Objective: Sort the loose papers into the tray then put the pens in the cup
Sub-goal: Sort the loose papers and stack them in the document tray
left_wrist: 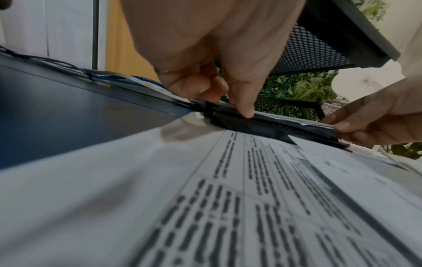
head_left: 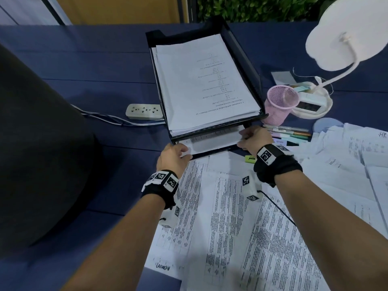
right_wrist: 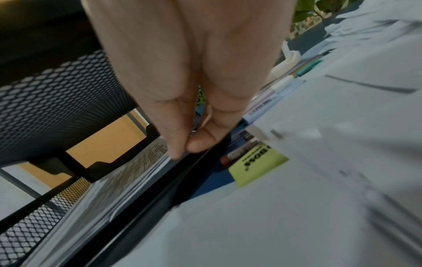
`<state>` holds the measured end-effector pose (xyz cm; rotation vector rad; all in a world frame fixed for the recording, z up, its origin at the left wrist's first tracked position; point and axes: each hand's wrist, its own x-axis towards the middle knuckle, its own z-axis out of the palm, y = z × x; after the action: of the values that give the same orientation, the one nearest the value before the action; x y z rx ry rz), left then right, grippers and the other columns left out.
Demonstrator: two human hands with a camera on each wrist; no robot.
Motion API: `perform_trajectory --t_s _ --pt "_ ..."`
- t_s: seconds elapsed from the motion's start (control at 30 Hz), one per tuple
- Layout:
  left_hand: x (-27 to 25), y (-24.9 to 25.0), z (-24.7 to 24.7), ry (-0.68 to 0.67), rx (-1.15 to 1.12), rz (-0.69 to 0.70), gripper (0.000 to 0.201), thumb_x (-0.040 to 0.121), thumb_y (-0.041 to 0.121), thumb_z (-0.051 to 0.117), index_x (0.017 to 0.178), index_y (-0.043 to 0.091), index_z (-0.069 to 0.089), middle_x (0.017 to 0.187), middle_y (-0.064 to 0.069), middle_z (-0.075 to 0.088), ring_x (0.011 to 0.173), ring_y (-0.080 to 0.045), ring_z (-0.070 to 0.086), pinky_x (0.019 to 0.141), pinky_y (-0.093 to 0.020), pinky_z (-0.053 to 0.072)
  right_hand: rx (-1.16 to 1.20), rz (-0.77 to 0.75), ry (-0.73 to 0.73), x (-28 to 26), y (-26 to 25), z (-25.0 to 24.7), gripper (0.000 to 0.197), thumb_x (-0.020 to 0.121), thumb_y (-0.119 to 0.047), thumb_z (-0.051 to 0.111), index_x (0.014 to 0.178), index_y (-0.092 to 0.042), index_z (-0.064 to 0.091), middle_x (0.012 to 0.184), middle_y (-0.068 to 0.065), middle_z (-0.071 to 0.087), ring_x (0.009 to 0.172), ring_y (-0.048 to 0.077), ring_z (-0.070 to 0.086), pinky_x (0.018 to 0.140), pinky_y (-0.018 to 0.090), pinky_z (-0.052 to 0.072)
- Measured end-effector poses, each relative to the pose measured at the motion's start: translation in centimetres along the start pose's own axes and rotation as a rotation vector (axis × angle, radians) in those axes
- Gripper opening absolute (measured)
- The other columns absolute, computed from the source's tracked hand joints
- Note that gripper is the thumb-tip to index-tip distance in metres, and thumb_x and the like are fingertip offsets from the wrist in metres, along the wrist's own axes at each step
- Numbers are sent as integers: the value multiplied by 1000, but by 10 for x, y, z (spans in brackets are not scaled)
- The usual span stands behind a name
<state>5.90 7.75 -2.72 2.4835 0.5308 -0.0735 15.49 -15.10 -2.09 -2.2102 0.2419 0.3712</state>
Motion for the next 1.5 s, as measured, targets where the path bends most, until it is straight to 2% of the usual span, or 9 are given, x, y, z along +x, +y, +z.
perform_trajectory --t_s 0.1,0.27,0.4,0.47,0.93,1.1,1.27,1.4,1.5 --pt "4 2 -1 -2 7 -5 23 85 32 68 107 25 68 108 -1 58 93 -21 61 85 -34 51 18 3 76 8 -2 1 20 78 -4 69 96 -9 73 89 8 69 83 24 64 86 36 54" --pt "10 1 1 -25 82 -7 21 88 31 63 108 27 69 114 0 59 97 -22 61 86 -34 51 -205 -46 103 16 -6 3 18 89 -10 58 98 -11 74 104 11 71 92 28 65 58 20 43" --pt "9 4 2 -37 132 7 23 92 32 55 110 27 69 119 -1 57 101 -25 60 85 -34 50 -369 -96 51 7 -5 0 28 94 -14 48 109 -4 69 112 19 66 109 35 57 86 35 46" --pt "6 6 1 -53 141 13 26 93 32 55 114 25 67 122 -3 55 103 -27 59 86 -35 49 -321 -118 36 3 2 -2 26 91 -11 49 104 -7 72 109 17 68 109 36 56 91 38 47" --pt "-71 11 14 -140 160 95 31 90 24 59 119 16 62 136 -6 41 123 -25 41 100 -35 41 -214 62 103 -84 76 -47 26 91 -13 53 111 -10 70 119 10 66 111 27 60 91 23 43" --pt "-97 24 32 -213 197 152 31 91 27 57 119 17 61 133 -3 44 121 -22 43 104 -38 38 -221 188 117 -109 102 -67 20 87 -20 57 101 -22 71 115 6 67 105 28 62 90 29 50" --pt "-119 48 52 -329 181 222 35 92 26 56 124 14 59 131 -7 48 119 -24 48 104 -37 40 -476 298 96 -127 122 -89 32 87 -28 54 118 -31 58 129 9 48 119 33 48 99 45 44" --pt "-133 69 67 -426 104 171 43 93 25 57 133 8 52 138 -12 45 124 -27 48 105 -34 39 -596 435 25 -142 137 -108 60 86 -38 56 138 -17 33 137 18 34 127 38 37 107 43 34" --pt "-149 85 80 -463 -9 95 54 92 24 59 140 5 42 138 -14 46 123 -28 50 102 -34 42 -637 423 -23 -149 138 -114 65 82 -43 60 134 -10 37 133 20 42 123 37 44 106 44 37"
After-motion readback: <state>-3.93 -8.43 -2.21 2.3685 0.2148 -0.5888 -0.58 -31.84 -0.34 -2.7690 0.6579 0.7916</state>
